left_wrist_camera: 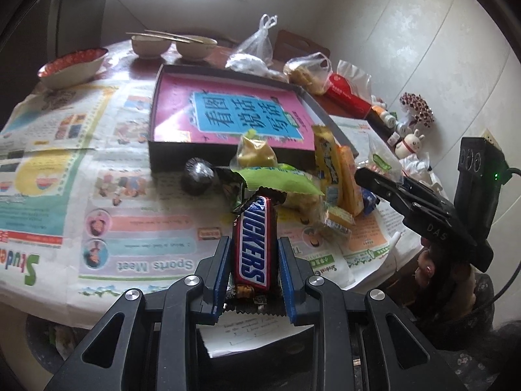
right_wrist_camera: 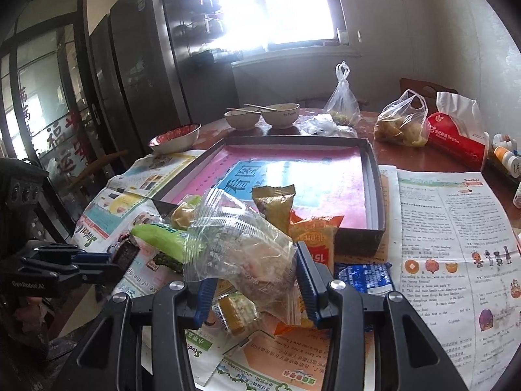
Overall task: Organize snacks
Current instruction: 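Close the left gripper on the Snickers bar and lift it, then carry the Snickers bar with the left gripper over the tray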
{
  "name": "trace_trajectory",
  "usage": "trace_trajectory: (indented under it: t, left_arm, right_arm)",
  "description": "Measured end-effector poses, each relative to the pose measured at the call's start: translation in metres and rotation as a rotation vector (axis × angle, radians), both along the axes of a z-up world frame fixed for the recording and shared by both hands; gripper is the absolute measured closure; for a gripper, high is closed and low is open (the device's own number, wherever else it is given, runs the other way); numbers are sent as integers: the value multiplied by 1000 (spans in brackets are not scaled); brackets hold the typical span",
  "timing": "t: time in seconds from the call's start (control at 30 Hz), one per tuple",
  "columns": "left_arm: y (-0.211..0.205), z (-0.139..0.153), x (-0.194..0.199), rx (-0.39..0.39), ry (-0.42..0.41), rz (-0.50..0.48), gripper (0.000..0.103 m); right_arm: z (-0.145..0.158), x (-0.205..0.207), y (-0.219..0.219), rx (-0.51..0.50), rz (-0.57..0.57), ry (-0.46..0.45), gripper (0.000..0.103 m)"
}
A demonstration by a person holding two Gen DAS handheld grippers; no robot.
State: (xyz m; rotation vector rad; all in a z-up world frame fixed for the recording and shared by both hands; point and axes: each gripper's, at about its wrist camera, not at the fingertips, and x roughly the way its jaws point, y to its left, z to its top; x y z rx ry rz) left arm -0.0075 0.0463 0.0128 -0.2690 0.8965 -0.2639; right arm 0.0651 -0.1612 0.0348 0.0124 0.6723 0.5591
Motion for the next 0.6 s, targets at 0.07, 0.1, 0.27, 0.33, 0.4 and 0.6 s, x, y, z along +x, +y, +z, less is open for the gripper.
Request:
trace_trajectory:
  t: [0.07, 0.1, 0.27, 0.33, 0.4, 0.6]
  left_arm:
    - [5, 2, -1, -2, -5, 15, 74]
    - [8, 3, -1, -5, -6, 20, 74]
    - [21, 13, -5, -13, -36, 51, 83]
    - [25, 17, -5, -15, -49, 63, 85]
    - [29, 18, -2, 1, -52, 83, 85]
    - [28, 4, 7, -3, -16, 71, 86]
  right_arm:
    - [1, 1, -1, -1, -13, 0, 58]
    - [1, 2, -1, -2, -19, 0, 58]
    - [3, 5, -3, -3, -46, 2, 58]
    - [3, 6, -5, 2, -50, 3, 58]
    - [3, 7, -5, 3, -54, 4, 58]
    - [1, 8, -5, 14, -50, 12, 58]
